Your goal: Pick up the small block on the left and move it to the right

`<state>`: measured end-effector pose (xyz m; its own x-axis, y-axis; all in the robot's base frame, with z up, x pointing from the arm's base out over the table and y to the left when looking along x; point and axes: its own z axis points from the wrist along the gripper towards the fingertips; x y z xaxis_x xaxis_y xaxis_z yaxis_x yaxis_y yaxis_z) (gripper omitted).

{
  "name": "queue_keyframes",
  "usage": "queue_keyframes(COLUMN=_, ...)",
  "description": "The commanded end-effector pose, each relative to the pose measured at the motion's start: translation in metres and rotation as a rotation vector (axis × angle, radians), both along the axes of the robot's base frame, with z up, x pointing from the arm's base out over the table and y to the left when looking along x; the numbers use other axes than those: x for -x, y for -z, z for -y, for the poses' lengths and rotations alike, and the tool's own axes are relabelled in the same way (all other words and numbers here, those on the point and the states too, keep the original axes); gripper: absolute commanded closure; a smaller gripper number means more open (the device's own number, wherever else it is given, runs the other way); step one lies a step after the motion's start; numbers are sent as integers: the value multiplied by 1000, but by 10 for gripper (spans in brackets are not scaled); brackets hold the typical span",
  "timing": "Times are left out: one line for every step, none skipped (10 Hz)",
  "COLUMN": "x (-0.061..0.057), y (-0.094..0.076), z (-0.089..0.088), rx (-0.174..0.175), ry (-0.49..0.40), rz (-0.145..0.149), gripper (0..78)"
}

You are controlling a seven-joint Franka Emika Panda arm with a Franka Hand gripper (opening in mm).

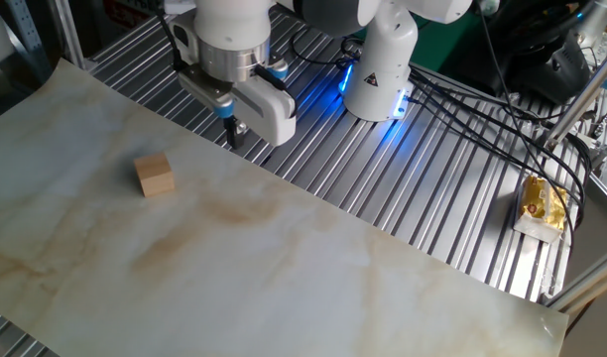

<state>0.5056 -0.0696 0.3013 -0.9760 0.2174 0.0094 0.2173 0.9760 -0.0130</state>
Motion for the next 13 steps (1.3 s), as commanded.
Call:
queue_keyframes(x=-1, y=-1, z=0, rx=16, ry=-40, rz=5, gripper=776)
queue_keyframes(x=-1, y=-1, z=0, rx=16, ry=-36, rz=5, gripper=776)
queue_keyframes(x=-1, y=-1, z=0, rx=12, ry=-36, rz=6, gripper=776)
queue_keyframes(x=-1, y=-1, z=0, rx=13, ry=-41, rz=10, gripper=776)
queue_keyframes(x=-1, y=-1, z=0, rx=15, ry=-43, rz=11, gripper=776)
queue_keyframes(x=-1, y=-1, z=0, rx=15, ry=-45, rz=11, gripper=776)
queue_keyframes(x=-1, y=-1, z=0, rx=15, ry=-55, rz=14, gripper=776)
queue_keyframes(x=-1, y=-1, z=0, rx=14, ry=-54, rz=20, gripper=776)
queue_keyframes(x=-1, y=-1, z=0, rx=12, ry=-53, rz=21, gripper=776)
queue_keyframes(x=-1, y=-1, z=0, rx=11, ry=-54, rz=21, gripper=776)
queue_keyframes(x=-1, y=-1, z=0, rx=11, ry=-56, rz=22, gripper=776)
queue_keyframes(x=-1, y=-1, z=0, rx=12, ry=-59, rz=23, gripper=776)
queue_keyframes(x=-1, y=-1, z=0, rx=17, ry=-76, rz=24, gripper=776)
